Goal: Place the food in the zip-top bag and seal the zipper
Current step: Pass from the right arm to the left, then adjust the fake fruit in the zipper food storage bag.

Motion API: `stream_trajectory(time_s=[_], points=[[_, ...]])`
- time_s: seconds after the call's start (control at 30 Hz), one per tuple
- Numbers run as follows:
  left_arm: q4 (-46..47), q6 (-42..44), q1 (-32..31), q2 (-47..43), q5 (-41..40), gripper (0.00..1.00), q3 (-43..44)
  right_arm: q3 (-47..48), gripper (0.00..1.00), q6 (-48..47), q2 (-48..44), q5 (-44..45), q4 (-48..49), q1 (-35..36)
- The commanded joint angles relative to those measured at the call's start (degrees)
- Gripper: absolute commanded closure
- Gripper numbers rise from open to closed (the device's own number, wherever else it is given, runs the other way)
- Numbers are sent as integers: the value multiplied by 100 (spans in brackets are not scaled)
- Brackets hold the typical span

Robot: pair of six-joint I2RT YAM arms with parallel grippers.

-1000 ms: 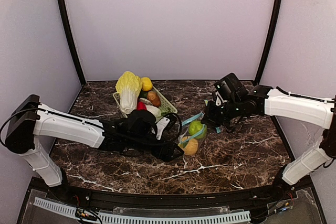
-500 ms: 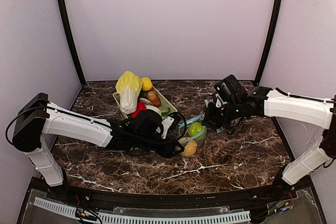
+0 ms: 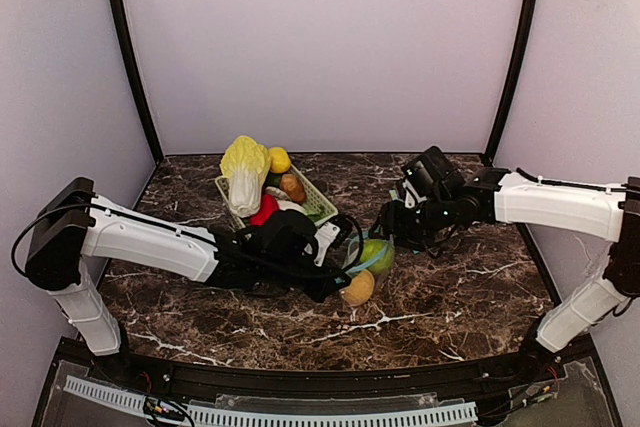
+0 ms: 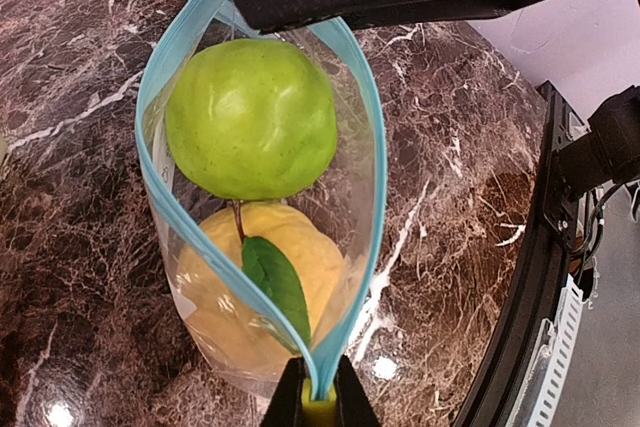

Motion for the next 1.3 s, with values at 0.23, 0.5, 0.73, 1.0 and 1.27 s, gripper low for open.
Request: stream_trajectory(time_s=[0.23, 0.5, 0.73, 1.0, 1.27], points=[[-181, 119, -46, -13, -149, 99, 121, 18, 24, -565, 583, -135, 59, 36], [-222, 78, -48, -86, -334, 99, 99, -67, 22, -607, 876, 210, -213, 43], [-370, 193, -54, -322, -515, 99, 175, -41, 24, -766, 1086, 682, -592, 45], [-547, 312, -48, -478, -686, 99, 271, 121, 25, -854, 1269, 930, -945, 165], [-678, 765, -40, -433, 358, 99, 329, 296, 11, -1326, 434, 692, -920, 185]])
